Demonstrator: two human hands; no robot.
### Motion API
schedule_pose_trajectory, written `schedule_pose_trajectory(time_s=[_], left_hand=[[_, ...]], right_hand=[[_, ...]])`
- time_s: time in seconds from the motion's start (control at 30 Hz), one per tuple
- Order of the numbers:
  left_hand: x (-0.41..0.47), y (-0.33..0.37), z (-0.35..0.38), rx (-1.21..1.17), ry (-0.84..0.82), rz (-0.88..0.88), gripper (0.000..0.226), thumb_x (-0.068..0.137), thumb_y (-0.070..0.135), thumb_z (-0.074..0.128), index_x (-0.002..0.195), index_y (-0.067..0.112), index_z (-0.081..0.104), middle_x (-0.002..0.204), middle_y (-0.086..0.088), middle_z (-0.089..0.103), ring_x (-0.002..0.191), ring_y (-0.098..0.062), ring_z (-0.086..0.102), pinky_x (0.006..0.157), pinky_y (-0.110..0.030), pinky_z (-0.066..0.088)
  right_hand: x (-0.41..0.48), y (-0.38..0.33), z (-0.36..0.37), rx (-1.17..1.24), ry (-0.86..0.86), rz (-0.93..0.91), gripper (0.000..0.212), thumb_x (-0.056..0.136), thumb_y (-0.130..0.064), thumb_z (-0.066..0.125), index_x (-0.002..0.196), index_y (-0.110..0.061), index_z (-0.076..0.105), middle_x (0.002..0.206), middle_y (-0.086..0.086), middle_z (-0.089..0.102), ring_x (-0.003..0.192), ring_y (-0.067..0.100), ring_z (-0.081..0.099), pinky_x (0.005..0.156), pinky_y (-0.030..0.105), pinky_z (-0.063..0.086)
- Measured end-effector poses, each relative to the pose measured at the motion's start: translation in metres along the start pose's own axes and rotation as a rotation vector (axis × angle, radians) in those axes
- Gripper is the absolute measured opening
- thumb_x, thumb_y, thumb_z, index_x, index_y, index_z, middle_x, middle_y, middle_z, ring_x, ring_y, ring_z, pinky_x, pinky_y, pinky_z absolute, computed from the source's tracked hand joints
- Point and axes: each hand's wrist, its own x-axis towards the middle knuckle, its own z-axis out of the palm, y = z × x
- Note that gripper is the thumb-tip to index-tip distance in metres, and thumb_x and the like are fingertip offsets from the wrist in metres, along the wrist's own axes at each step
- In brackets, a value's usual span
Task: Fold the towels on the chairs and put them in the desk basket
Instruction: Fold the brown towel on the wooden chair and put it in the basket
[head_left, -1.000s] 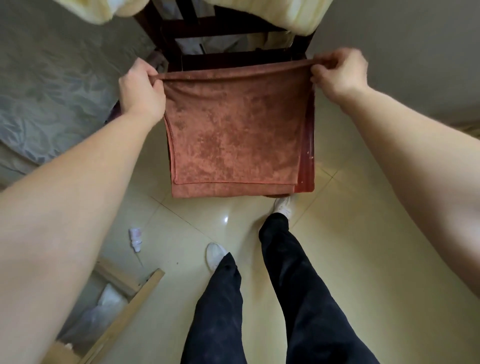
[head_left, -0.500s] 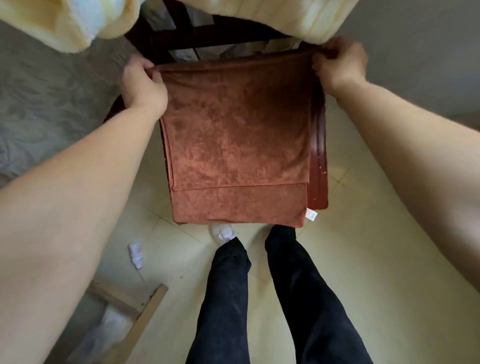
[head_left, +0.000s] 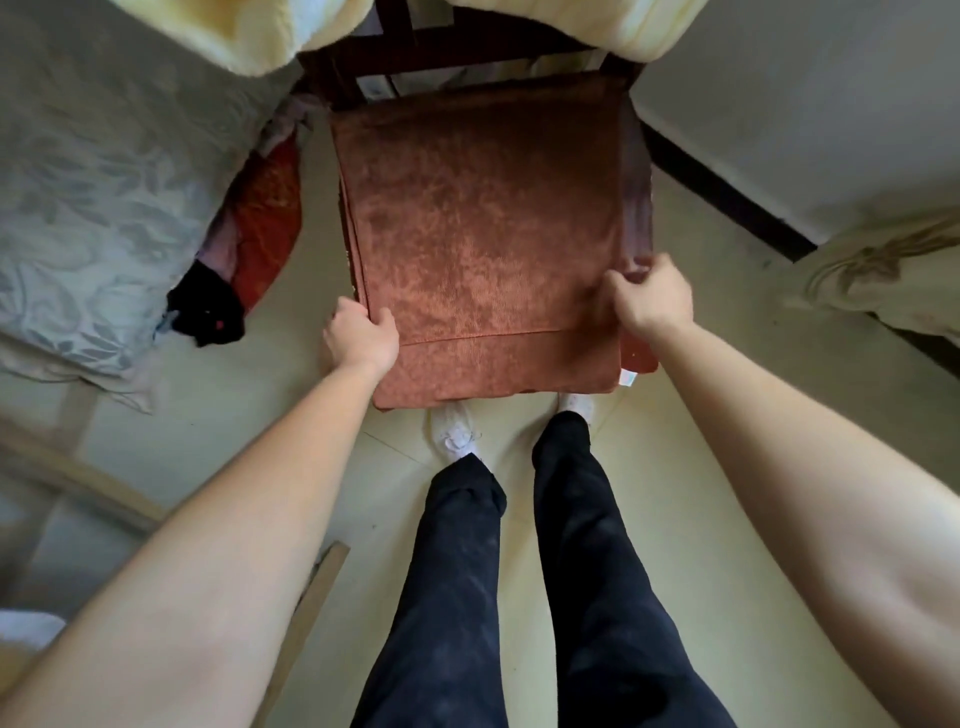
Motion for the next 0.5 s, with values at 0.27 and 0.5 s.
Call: schedule_pose_trajectory(time_s=[0.27, 0.5], left_hand=[[-0.008, -0.024, 0.030, 0.037, -0.048, -0.044, 0.025, 0.094, 0.036, 0.060, 0.110, 0.017, 0.066, 0.122, -0.009, 0.066, 0.115, -0.033, 0.060, 0.090, -0.037, 0.048], [-0.001, -0.028, 0.036, -0.202, 0.098, -0.191, 0.029, 0.089, 0.036, 0.067, 0.111, 0.017, 0.066, 0.120, -0.009, 0.067, 0.112, -0.030, 0.062, 0.091, -0.033, 0.048]], right_hand=[[-0.013, 0.037, 0.025, -0.084, -0.067, 0.059, 0.034, 0.090, -0.045, 0.063, 0.112, -0.021, 0.068, 0.118, 0.003, 0.070, 0.117, 0.025, 0.061, 0.095, 0.029, 0.045], [-0.012, 0.040, 0.024, 0.029, 0.083, 0.090, 0.013, 0.086, -0.038, 0.064, 0.089, -0.025, 0.062, 0.094, -0.004, 0.067, 0.092, 0.019, 0.062, 0.088, 0.029, 0.051]])
